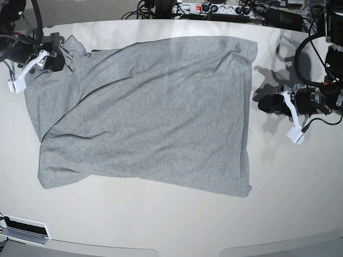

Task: Layout the t-shirt on the table in an organized manner, then fold the t-shirt properly
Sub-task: 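Pull the shirt collar corner outward with the right gripper to smooth it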

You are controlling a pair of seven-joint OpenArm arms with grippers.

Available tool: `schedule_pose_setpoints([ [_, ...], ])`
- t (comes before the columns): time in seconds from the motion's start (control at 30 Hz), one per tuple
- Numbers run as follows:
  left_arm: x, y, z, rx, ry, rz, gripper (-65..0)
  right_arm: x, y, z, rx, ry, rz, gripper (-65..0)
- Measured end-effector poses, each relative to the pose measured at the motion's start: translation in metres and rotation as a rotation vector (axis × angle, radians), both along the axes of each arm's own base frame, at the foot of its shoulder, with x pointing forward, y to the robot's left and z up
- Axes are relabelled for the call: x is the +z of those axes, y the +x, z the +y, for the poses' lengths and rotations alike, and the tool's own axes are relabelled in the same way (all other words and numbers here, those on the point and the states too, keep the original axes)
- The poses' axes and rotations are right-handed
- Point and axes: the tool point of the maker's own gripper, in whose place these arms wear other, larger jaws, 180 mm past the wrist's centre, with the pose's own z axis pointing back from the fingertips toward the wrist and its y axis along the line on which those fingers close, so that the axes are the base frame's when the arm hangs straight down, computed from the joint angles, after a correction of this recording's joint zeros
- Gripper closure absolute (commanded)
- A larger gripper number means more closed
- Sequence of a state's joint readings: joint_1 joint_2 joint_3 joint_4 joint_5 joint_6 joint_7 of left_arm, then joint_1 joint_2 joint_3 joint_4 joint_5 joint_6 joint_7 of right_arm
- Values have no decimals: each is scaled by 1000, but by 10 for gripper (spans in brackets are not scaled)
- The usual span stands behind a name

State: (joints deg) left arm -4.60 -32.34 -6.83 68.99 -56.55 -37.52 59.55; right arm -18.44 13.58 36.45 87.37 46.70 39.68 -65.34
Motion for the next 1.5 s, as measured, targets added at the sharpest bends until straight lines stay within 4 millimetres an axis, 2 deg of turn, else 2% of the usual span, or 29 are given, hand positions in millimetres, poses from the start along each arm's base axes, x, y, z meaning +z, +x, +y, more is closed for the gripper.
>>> schedule_pose_setpoints([
  [0.13,0,0,0,0,0,0,0,-9,1,-3,-3,-71,-2,-420],
  [0.3,0,0,-1,0,-3,-1,0,-22,7,11,35,-99,-12,-411],
  [0.33,0,0,-1,0,-3,-1,0,-23,10,13,33,-107,-17,-363],
  [0.37,0,0,-1,0,-3,0,0,-25,10,16,47,-111,-9,-277],
  [0.43,0,0,-1,0,-4,-1,0,-28,8,20,66,-116,10,-48],
  [0.47,0,0,-1,1,-6,-1,0,-30,4,22,78,-111,33,0],
  [0.6,0,0,-1,1,-5,-1,0,-26,-11,32,163,-77,107,0],
  [0.73,0,0,-1,1,-5,-1,0,0,-11,40,195,-24,82,0],
  [0.8,0,0,-1,0,-2,0,0,15,-7,37,186,-27,33,0],
  [0.87,0,0,0,0,-1,0,0,18,-10,32,176,-45,29,-3],
  [0.97,0,0,-1,0,-2,-1,0,10,-23,21,173,-95,85,-157],
  [1.03,0,0,-1,0,-2,0,0,8,-29,19,173,-110,102,-180],
  [1.07,0,0,-1,0,-2,-1,0,8,-28,19,167,-106,88,-172],
  [1.1,0,0,-1,0,-2,0,0,9,-26,20,157,-97,70,-121],
  [1.13,0,0,-1,0,-2,0,0,10,-26,20,150,-95,57,-37],
  [1.17,0,0,-1,0,-2,0,0,10,-25,20,145,-94,48,0],
  [1.37,-1,-1,-1,-3,1,4,0,9,-29,17,139,-102,58,0],
  [1.5,-1,-2,0,-5,4,9,0,12,-35,4,104,-110,79,0],
])
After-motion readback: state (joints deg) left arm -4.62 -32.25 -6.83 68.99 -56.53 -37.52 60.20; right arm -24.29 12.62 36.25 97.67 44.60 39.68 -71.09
